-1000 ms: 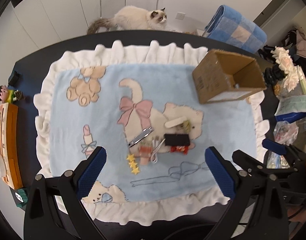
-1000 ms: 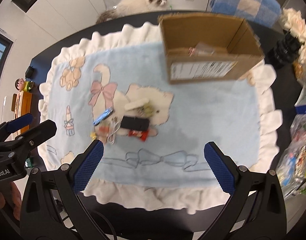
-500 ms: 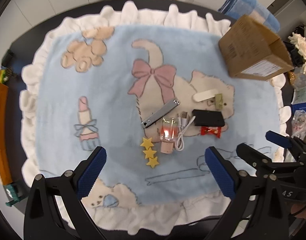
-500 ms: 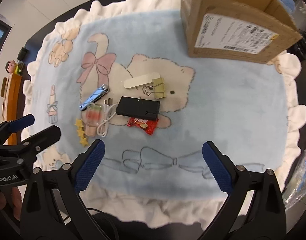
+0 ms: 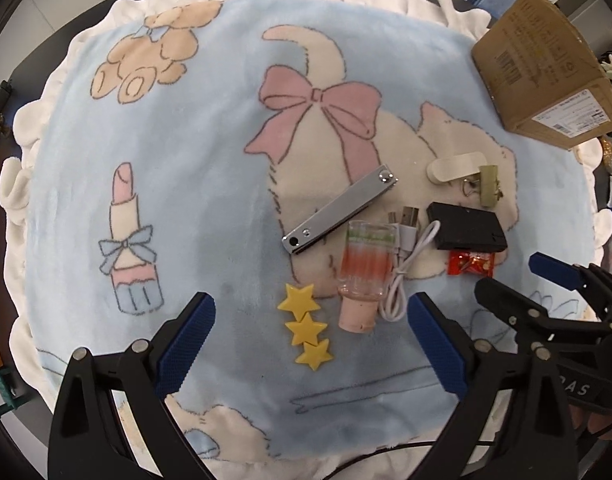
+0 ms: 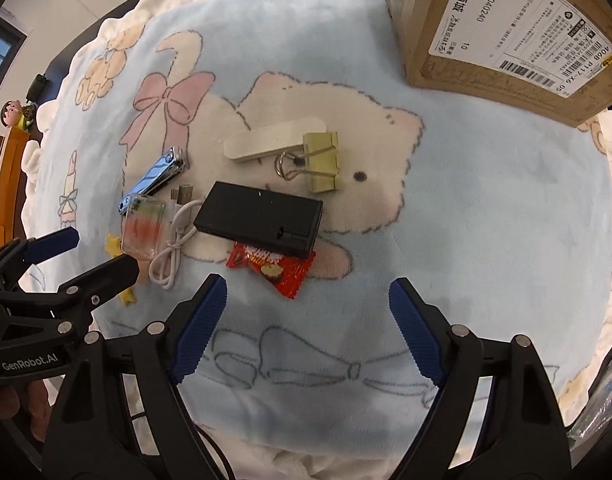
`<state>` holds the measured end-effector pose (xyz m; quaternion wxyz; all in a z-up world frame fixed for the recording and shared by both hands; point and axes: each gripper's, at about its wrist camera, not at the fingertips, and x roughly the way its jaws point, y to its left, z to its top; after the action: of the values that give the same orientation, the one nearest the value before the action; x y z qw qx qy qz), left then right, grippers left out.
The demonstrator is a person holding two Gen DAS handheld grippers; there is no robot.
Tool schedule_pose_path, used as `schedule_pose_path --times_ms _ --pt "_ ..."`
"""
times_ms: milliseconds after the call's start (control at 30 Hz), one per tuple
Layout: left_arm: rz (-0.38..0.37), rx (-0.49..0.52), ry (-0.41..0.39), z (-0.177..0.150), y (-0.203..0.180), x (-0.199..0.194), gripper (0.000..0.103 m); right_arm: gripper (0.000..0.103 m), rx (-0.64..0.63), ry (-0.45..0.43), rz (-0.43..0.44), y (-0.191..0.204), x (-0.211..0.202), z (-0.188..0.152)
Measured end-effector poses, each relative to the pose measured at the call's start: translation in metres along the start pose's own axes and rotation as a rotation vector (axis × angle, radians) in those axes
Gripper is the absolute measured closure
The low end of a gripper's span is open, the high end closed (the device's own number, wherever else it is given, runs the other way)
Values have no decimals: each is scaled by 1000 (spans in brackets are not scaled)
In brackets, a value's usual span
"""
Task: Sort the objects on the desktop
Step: 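Lower both tools toward the black power bank and yellow stars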
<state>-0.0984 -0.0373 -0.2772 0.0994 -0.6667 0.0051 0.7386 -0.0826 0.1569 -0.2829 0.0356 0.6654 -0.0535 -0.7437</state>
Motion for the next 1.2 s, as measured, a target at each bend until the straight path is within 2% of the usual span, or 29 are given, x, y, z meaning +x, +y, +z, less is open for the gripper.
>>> schedule_pose_path --times_ms 100,167,333,567,767,800,900,967,1067,1100,1133,1200 --pt "2 -33 7 -5 9 1 17 18 -4 -3 4 2 1 1" --pt "-6 -54 17 -8 16 2 28 18 -4 -4 8 3 1 1" --pt "-4 -84 1 -12 26 -5 36 18 -14 0 13 8 1 0" --pt "11 -95 23 -16 31 3 36 18 -18 3 10 11 5 -1" --pt "63 -36 8 -17 18 13 36 19 -21 3 13 12 8 2" --pt "72 -26 3 -18 16 13 36 23 -23 5 13 13 9 2" --pt "106 -2 -8 -19 12 12 49 37 -27 13 7 17 13 3" --pt "106 3 -13 -20 12 10 67 39 -46 10 -17 22 15 2" --pt "96 -6 -12 -21 12 9 77 43 -59 2 -50 27 16 1" --pt "93 -10 -12 -21 12 8 78 51 -59 -2 -67 28 16 1" --pt "89 -17 -12 -22 13 8 82 63 -60 -6 -82 29 16 1" --pt "77 -32 -9 -24 18 6 85 72 -68 -9 -86 29 14 0"
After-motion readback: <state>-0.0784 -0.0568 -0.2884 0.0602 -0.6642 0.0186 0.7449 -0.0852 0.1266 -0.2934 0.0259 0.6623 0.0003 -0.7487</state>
